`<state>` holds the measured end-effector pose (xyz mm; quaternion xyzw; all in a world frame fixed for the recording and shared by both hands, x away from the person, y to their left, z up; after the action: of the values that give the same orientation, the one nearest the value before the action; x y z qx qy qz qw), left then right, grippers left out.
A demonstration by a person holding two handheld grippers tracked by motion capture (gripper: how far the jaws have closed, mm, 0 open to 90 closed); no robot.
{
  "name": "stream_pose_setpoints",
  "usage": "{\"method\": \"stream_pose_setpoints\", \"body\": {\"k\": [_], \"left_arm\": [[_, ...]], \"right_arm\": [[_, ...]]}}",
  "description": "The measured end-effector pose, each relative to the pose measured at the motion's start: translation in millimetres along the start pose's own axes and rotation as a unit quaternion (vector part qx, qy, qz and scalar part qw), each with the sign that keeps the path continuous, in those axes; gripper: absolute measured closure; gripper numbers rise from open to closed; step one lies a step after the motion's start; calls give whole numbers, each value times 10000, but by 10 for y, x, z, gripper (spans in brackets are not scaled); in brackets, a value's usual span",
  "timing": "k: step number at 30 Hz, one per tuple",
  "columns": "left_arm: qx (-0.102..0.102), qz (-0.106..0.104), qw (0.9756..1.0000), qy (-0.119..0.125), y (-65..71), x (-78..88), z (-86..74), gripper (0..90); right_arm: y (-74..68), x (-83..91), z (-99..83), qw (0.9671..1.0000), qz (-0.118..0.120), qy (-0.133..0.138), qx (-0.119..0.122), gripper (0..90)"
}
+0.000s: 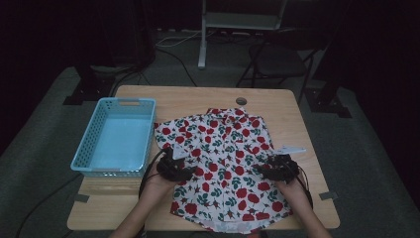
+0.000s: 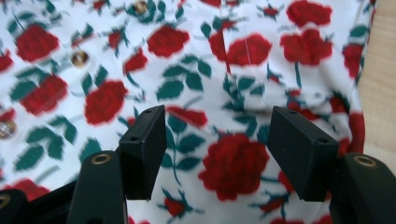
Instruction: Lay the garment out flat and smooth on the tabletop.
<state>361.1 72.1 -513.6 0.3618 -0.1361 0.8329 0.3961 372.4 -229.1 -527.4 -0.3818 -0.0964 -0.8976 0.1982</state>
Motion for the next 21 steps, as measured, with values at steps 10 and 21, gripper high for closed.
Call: {"method": "stream_pose_setpoints", "body": {"k": [10,21], "left_arm": [[144,-166,9996,-155,31,-142,-168,384],[36,-250,9997,-44,3,-357,40,384]], "right_arm": [[83,-88,-73,9990,-319,132,293,343],[368,-209,44,9991,-319,136,263,339]]}}
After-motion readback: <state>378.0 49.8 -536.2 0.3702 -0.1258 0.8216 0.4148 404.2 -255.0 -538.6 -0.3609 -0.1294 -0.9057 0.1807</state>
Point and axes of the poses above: each handheld gripper's, and its own axes: x roughly backward along the jaws, z roughly out of its top, y roughly to its right, the point moved 8 cm from there along -x, roughly forward along the jaws, and after that the axes turned 9 degrees about -z, right-handed, at the moved point
